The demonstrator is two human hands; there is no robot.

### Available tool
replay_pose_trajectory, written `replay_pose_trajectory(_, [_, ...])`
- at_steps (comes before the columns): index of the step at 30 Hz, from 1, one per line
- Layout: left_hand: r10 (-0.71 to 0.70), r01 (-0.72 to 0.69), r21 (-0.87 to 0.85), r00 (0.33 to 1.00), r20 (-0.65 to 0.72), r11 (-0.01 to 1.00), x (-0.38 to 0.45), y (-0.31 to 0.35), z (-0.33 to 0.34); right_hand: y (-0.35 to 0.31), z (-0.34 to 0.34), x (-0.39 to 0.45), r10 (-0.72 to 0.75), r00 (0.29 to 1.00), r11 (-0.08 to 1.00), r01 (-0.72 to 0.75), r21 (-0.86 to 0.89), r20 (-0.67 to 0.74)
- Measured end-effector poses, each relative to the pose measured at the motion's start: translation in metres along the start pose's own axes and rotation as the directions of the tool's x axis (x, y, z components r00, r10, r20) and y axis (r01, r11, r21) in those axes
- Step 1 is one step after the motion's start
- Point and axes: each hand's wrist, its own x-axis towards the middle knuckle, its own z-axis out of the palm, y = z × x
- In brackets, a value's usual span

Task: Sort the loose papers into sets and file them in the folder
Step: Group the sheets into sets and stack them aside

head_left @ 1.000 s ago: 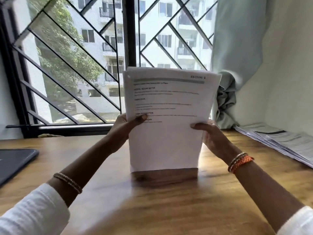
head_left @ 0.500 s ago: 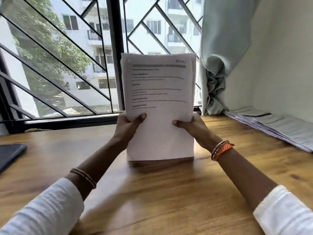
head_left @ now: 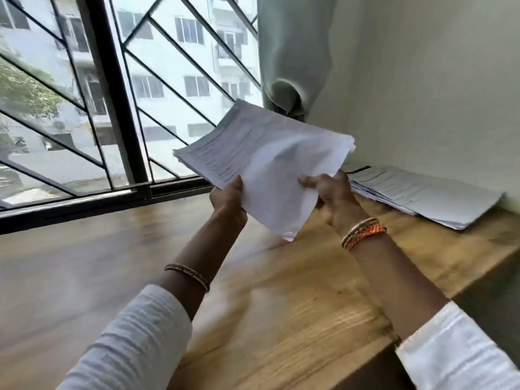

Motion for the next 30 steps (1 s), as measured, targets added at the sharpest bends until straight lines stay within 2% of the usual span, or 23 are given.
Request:
replay_pose_trajectory(3, [-0.102, 0.101, 0.021, 0.992, 0.068, 0.995, 0.019, -0.017, 0.019, -0.020, -0.073, 0.008, 0.006, 0.990, 0.995, -0.020, -0.100, -0.143])
replay_pose_trajectory(5, [-0.155, 0.150, 0.061, 0.982, 0.109, 0.987, 0.028, -0.029, 0.031, -0.029, -0.127, 0.015, -0.046, 0.960, 0.988, 0.003, -0.157, -0.274])
replay_pose_trajectory(8, [-0.205, 0.193, 0.083, 0.963, 0.175, 0.978, 0.022, -0.059, 0.064, -0.045, -0.203, 0.020, -0.217, 0.834, 0.955, 0.073, -0.289, -0.507])
replay_pose_trajectory(11, [-0.255, 0.196, 0.240, 0.934, 0.249, 0.951, 0.004, -0.096, 0.091, -0.058, -0.259, 0.020, -0.264, 0.752, 0.940, 0.058, -0.337, -0.604])
replay_pose_trajectory(13, [-0.294, 0.154, 0.395, 0.899, 0.324, 0.906, -0.006, -0.121, 0.100, -0.061, -0.290, 0.021, -0.174, 0.752, 0.974, 0.035, -0.225, -0.636])
replay_pose_trajectory(17, [-0.300, -0.105, 0.647, 0.822, 0.483, 0.755, -0.009, -0.160, 0.098, -0.051, -0.338, 0.032, 0.052, 0.840, 0.997, -0.012, 0.077, -0.540])
replay_pose_trajectory(20, [-0.317, -0.197, 0.710, 0.792, 0.522, 0.676, 0.000, -0.168, 0.090, -0.044, -0.361, 0.048, 0.106, 0.823, 0.993, -0.058, 0.102, -0.558])
replay_pose_trajectory(23, [-0.308, -0.183, 0.700, 0.801, 0.514, 0.691, 0.003, -0.166, 0.088, -0.035, -0.370, 0.066, 0.111, 0.784, 0.987, -0.160, -0.026, -0.610])
replay_pose_trajectory(26, [-0.309, -0.224, 0.715, 0.788, 0.533, 0.662, 0.002, -0.166, 0.088, -0.031, -0.365, 0.080, -0.059, 0.655, 0.959, -0.173, -0.226, -0.753])
replay_pose_trajectory(28, [-0.306, -0.228, 0.716, 0.789, 0.533, 0.660, 0.002, -0.166, 0.088, -0.028, -0.356, 0.085, -0.158, 0.591, 0.901, -0.242, -0.361, -0.791])
replay_pose_trajectory(30, [-0.298, -0.232, 0.713, 0.792, 0.534, 0.662, 0.002, -0.167, 0.088, -0.027, -0.341, 0.084, -0.231, 0.582, 0.803, -0.338, -0.490, -0.780])
